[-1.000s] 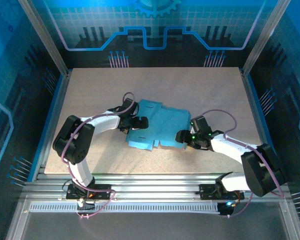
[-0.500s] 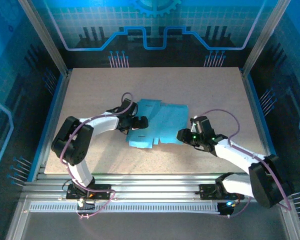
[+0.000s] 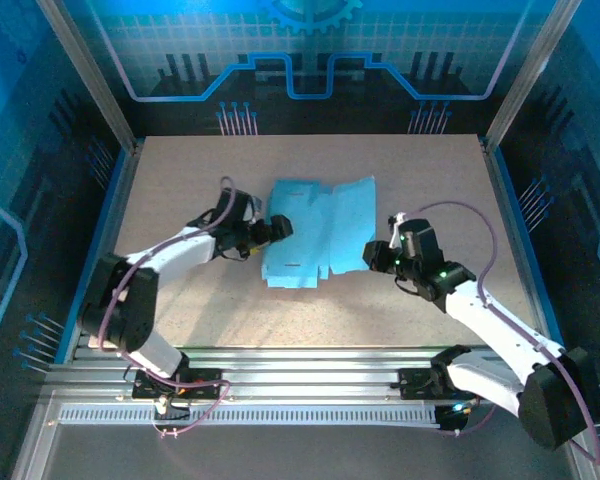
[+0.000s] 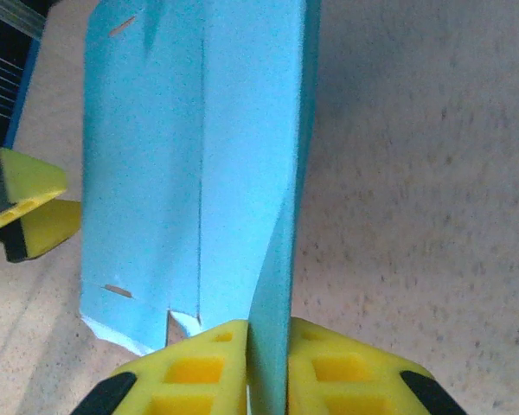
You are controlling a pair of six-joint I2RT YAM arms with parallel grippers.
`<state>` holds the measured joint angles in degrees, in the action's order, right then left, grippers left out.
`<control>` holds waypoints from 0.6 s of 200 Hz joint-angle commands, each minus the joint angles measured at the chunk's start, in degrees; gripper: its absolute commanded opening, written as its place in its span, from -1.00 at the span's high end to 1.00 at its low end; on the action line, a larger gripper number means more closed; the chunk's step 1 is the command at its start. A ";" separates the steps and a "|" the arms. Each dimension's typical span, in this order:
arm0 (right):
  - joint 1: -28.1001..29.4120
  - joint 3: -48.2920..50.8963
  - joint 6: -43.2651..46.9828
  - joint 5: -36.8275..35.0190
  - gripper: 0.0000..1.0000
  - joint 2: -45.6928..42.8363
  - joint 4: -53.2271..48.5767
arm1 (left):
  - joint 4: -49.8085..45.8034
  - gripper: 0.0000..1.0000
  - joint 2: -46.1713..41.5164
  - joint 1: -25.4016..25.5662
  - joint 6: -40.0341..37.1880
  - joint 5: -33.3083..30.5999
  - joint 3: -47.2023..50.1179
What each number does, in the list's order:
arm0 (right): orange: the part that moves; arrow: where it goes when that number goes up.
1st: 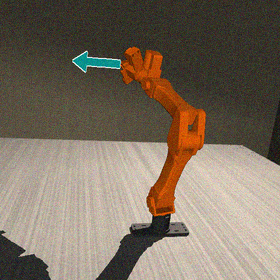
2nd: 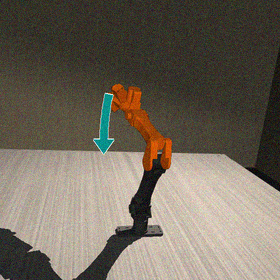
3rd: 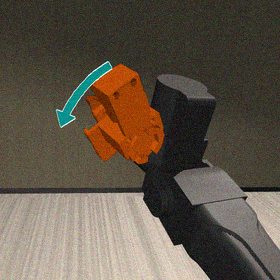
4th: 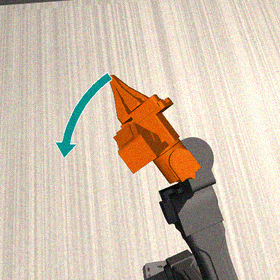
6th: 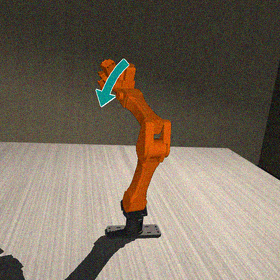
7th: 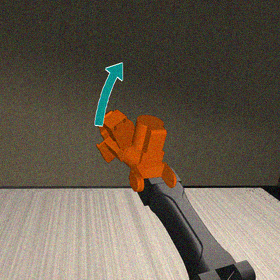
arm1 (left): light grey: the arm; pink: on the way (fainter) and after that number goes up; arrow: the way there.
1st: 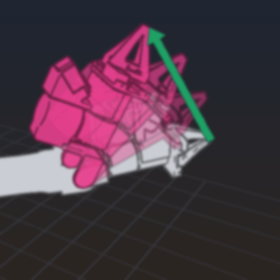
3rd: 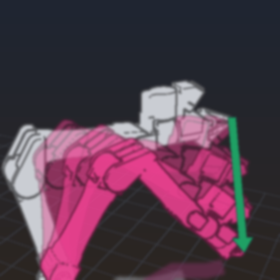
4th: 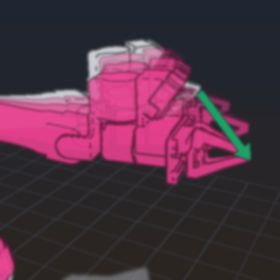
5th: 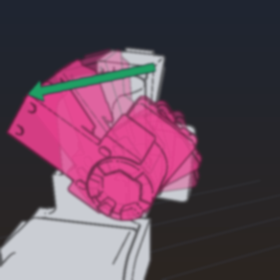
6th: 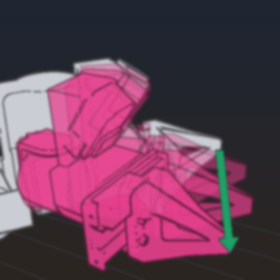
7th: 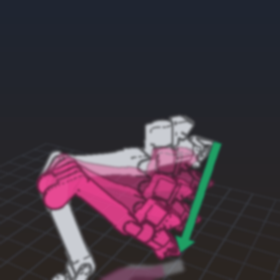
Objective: Fold the paper box
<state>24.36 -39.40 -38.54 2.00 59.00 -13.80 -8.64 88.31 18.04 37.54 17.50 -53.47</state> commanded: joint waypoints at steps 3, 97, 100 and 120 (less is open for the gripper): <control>0.42 -14.04 11.31 -9.36 0.66 2.38 -11.88 | -3.99 -0.99 -7.76 -3.01 0.28 6.03 -1.60; 13.14 -42.48 37.07 -26.28 0.69 17.63 -22.96 | -7.80 -0.99 -25.21 -15.00 4.58 14.08 3.78; 13.91 -42.58 37.81 -26.11 0.69 17.98 -22.88 | -7.75 -0.99 -25.79 -15.45 4.83 14.29 3.93; 19.81 -42.51 41.78 -27.66 0.69 21.13 -21.86 | -9.66 -0.99 -28.09 -18.13 4.73 15.47 4.25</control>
<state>37.45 -80.47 -5.69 -22.15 76.64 -33.89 -15.22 63.20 2.96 40.49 28.58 -50.28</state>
